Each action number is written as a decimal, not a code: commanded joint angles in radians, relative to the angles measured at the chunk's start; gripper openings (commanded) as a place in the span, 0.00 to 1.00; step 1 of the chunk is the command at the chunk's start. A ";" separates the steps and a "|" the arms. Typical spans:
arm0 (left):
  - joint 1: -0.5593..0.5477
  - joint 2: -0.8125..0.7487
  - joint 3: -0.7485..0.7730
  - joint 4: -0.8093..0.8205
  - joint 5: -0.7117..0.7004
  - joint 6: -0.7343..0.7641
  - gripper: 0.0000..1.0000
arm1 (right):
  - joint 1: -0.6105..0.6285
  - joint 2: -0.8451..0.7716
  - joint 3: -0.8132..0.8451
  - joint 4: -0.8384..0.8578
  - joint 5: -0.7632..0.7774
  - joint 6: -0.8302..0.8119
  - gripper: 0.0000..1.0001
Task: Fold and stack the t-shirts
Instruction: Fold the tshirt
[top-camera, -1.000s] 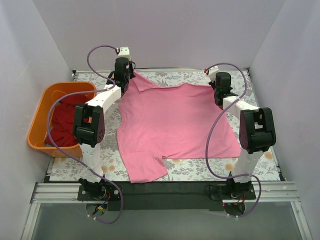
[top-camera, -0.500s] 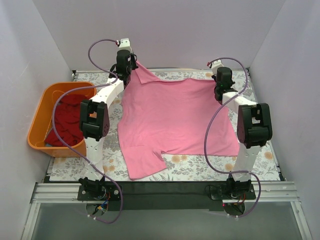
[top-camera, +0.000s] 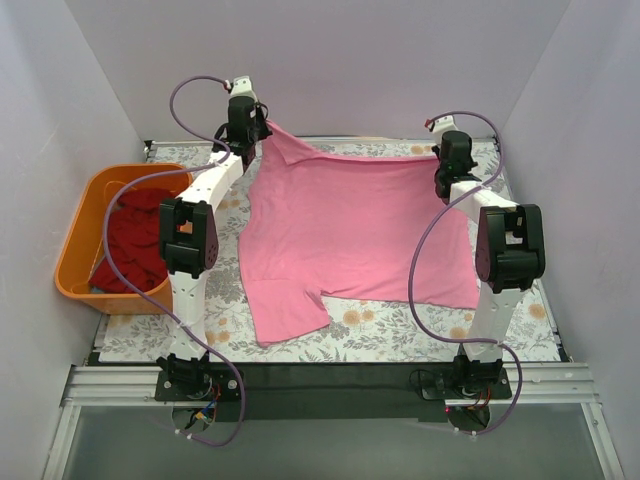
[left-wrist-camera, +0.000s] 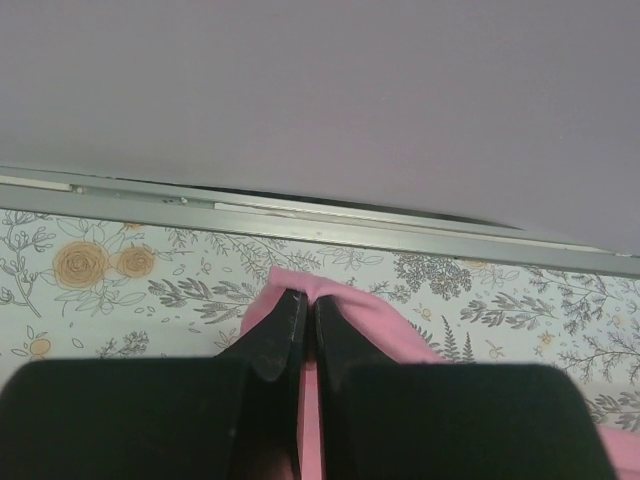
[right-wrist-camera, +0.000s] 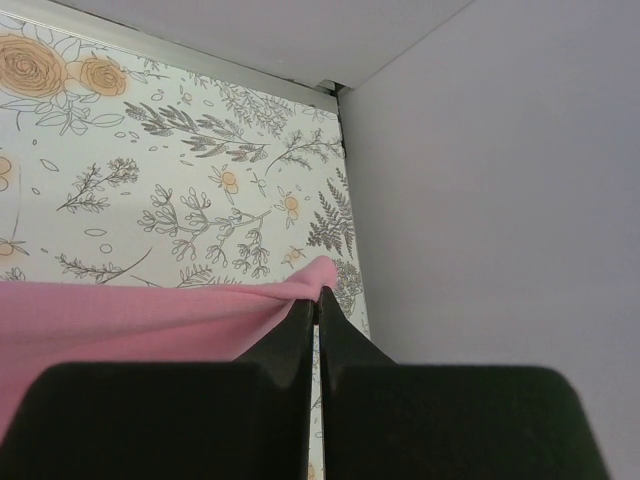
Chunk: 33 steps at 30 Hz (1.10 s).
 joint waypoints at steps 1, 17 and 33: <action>0.005 -0.061 0.013 -0.001 0.007 -0.006 0.00 | -0.005 0.001 0.035 0.065 0.010 -0.002 0.01; 0.011 -0.289 -0.246 -0.256 0.023 -0.249 0.00 | -0.022 -0.103 -0.133 0.065 0.004 0.017 0.01; 0.011 -0.500 -0.483 -0.348 0.076 -0.472 0.00 | -0.020 -0.166 -0.233 0.009 0.055 0.098 0.01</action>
